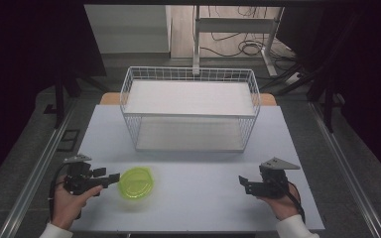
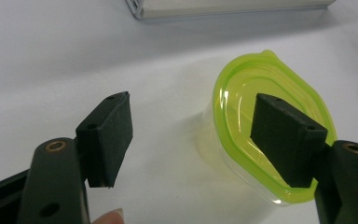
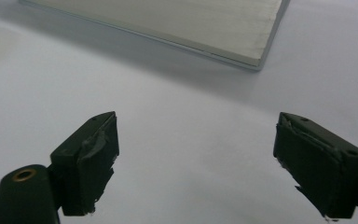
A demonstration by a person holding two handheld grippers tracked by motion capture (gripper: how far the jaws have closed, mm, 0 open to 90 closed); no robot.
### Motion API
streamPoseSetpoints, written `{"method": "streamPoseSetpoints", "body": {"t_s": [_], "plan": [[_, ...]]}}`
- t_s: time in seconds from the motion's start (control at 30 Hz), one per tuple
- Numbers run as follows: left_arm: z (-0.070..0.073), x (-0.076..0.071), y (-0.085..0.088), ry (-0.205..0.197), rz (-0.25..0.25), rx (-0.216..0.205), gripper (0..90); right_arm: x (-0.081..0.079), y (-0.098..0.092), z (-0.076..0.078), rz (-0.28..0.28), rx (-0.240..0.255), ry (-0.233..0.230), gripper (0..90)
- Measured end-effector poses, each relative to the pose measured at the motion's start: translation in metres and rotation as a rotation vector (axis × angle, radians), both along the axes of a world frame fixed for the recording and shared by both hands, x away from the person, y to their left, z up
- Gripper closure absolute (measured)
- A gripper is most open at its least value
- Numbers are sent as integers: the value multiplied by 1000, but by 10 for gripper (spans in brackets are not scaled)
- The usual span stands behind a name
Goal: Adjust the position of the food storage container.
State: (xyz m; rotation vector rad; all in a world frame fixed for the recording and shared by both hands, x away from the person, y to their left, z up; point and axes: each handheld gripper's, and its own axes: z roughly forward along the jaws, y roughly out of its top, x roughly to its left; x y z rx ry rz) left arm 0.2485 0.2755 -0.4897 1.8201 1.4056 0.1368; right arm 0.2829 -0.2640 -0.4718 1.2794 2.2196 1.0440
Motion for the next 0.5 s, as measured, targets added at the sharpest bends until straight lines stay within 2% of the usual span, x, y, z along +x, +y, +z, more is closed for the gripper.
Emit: {"method": "streamPoseSetpoints", "body": {"t_s": [0.07, 0.33, 0.5], "plan": [[0, 0, 0, 4, 3, -1, 294, 1, -1, -1, 8, 4, 17, 163], [2, 0, 1, -1, 6, 4, 298, -1, 6, -2, 43, 4, 34, 185], [6, -2, 2, -4, 9, 7, 307, -1, 6, -1, 44, 8, 40, 187]]}}
